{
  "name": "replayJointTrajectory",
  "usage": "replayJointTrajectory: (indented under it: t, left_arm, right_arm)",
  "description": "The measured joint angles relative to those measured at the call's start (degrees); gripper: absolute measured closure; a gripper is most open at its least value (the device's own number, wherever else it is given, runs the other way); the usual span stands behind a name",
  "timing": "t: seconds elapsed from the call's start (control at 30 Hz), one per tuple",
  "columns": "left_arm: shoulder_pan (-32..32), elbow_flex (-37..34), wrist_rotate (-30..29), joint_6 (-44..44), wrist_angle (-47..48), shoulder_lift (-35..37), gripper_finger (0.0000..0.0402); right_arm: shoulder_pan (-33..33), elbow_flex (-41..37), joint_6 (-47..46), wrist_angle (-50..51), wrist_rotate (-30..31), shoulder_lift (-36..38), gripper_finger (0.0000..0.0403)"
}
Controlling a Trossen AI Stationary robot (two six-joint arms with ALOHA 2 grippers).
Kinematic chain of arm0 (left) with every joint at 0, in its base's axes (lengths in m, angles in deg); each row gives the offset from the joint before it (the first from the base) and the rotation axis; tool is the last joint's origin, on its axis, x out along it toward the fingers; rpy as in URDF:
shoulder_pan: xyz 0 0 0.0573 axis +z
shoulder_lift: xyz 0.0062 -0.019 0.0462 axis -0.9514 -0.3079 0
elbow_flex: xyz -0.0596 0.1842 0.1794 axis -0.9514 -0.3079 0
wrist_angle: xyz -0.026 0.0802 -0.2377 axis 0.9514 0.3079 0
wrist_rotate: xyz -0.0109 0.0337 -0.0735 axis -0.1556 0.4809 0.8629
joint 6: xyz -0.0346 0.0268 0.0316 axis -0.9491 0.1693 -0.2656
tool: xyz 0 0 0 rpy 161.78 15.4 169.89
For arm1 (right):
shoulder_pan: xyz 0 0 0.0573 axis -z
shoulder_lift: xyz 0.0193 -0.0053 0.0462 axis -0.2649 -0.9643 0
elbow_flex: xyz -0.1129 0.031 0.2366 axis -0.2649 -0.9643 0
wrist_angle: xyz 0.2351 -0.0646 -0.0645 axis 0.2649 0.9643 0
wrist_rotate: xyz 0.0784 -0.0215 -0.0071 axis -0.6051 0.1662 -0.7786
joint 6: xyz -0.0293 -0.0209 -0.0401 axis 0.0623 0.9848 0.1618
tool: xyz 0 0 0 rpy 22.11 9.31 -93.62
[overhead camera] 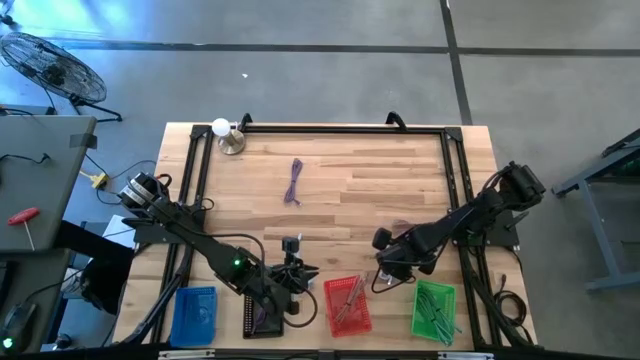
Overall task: Pick & Place USB Port
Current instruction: Put the right white charger cable into the blue bin
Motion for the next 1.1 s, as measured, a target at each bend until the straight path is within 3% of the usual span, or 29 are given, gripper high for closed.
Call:
replayJointTrajectory:
  t: [0.3,0.47,0.67,0.77,0.87,0.97,1.1]
  left_arm:
    - [0.0,0.0,-0.1,0.0,0.0,0.0,0.0357]
    - [0.0,0.0,1.5,0.6,-0.5,0.0,0.0357]
    - [0.0,0.0,-3.8,11.6,-7.7,0.0,0.0357]
    - [0.2,0.0,-5.1,12.2,-10.9,0.0,0.0357]
    - [2.0,0.0,-4.5,12.0,-11.3,0.0,0.0357]
    - [4.4,0.0,-7.7,12.3,-13.8,0.0,0.0357]
    - [7.9,0.0,-8.3,12.6,-16.5,0.0,0.0357]
  right_arm:
    - [-0.2,-0.2,-6.8,0.3,4.1,1.0,0.0397]
    - [-0.5,-0.5,-11.6,3.8,7.4,6.0,0.0399]
    - [-2.6,1.4,-18.2,13.8,14.1,14.1,0.0401]
    - [-4.3,4.2,-20.2,15.3,19.2,18.0,0.0402]
    - [-6.6,7.5,-18.4,12.7,22.0,21.5,0.0402]
    - [-8.6,10.1,-13.3,6.5,24.4,24.4,0.0402]
    - [-9.9,10.8,-3.3,-5.3,22.3,27.2,0.0402]
